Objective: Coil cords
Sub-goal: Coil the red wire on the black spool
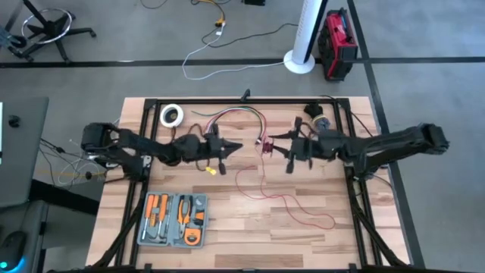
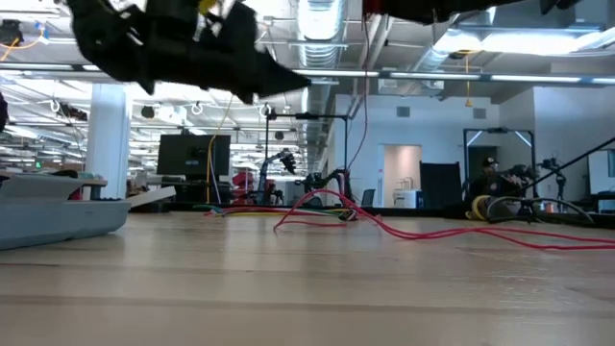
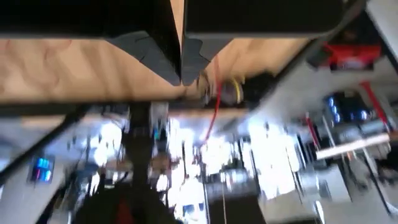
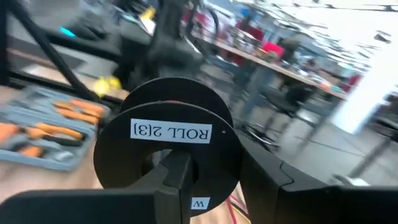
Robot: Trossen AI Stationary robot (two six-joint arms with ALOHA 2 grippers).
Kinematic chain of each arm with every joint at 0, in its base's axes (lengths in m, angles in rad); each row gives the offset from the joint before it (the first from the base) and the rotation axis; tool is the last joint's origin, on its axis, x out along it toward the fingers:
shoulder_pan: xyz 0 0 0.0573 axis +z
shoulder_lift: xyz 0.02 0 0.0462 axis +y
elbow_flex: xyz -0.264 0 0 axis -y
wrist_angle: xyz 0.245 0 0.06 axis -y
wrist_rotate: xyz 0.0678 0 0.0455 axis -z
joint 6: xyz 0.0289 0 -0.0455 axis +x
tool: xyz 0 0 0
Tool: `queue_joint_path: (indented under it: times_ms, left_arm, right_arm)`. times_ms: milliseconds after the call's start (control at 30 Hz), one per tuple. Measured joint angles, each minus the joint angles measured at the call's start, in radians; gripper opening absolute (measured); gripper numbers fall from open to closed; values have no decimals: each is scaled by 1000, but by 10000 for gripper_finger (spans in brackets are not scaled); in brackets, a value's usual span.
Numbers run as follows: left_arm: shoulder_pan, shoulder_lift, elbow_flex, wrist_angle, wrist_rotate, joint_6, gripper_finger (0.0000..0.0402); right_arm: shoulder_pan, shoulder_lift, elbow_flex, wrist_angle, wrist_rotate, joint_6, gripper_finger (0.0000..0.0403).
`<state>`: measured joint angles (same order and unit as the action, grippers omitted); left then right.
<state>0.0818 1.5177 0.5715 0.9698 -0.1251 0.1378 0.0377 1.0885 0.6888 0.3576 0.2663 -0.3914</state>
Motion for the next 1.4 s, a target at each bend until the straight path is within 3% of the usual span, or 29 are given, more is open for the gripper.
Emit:
queue_joint_path:
  times_ms: [133, 233, 600, 733, 967, 1400]
  left_arm:
    - [9, 109, 88, -37, 23, 97, 19]
    - [9, 179, 154, -40, 56, 146, 41]
    - [11, 236, 233, -74, 18, 177, 152]
    - [12, 236, 264, -121, -27, 176, 175]
    - [15, 236, 284, -128, -7, 175, 167]
    - [44, 252, 284, -145, 46, 132, 102]
  right_arm:
    - [-41, -33, 0, -3, -154, 39, 107]
    - [-52, -41, 0, -7, -213, 69, 107]
    - [-7, -43, 0, -7, -244, 113, 107]
    - [11, -43, 0, 31, -245, 120, 108]
    - [14, -43, 0, 47, -245, 124, 108]
    - [5, -43, 0, 69, -244, 110, 108]
